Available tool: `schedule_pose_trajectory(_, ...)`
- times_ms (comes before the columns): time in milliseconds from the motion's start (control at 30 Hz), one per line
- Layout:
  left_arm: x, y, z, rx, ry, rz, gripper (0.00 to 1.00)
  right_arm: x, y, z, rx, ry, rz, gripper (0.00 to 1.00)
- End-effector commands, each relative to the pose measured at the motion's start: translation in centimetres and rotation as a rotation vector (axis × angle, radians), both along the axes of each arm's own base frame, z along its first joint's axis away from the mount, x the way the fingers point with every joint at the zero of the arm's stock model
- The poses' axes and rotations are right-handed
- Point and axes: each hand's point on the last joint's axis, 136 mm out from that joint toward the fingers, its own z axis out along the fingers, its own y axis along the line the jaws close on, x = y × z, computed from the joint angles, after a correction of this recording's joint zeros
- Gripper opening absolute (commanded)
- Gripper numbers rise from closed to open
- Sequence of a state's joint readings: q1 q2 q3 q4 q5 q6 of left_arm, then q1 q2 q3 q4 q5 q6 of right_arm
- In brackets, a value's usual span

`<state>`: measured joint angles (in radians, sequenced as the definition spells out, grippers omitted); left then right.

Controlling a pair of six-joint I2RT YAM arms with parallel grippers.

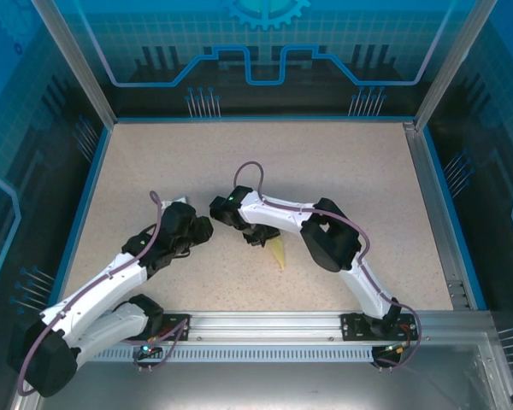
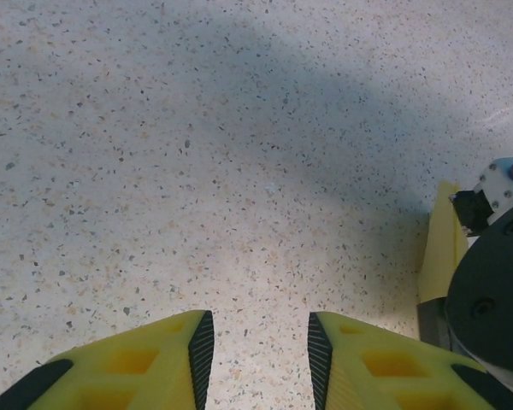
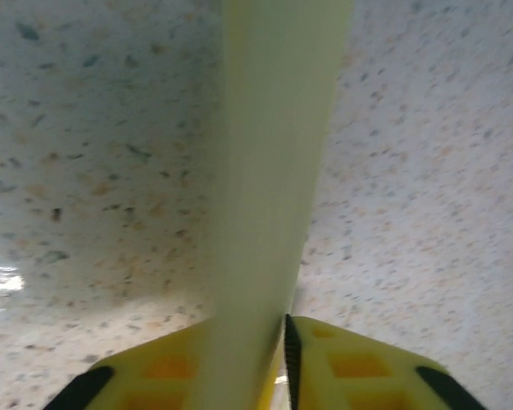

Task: Fold a paper plane with a square sheet of paper (pick it up from the middle)
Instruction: Turn over the paper at the center of the table.

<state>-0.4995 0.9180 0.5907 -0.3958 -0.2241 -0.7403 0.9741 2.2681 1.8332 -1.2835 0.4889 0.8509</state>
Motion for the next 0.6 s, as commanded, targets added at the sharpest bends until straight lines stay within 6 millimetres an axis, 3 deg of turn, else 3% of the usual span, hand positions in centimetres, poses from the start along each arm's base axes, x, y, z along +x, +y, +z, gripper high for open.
schedule_pose_trajectory(0,-0.4,0.7,-0.8,0.007,0.035,0.03,0.4,-0.7,2.0,-1.0,0.085,0.053,0.005,0.34)
schedule_pose_trajectory(133,-0.6,0.7,-0.9,0.004,0.041,0.032,0.41,-1.1,2.9,-0.6,0.154,0.063,0.01,0.43)
schedule_pose_trajectory(367,-0.6,0.5,-1.2,-0.002,0.057,0.029,0.45,-1.6,4.8,2.3,0.359,0.047,0.065,0.64)
schedule_pose_trajectory(567,-0.7,-0.3,-1.6,-0.035,0.095,0.011,0.58,-2.3,5.9,4.1,0.48,0.048,0.106,0.75)
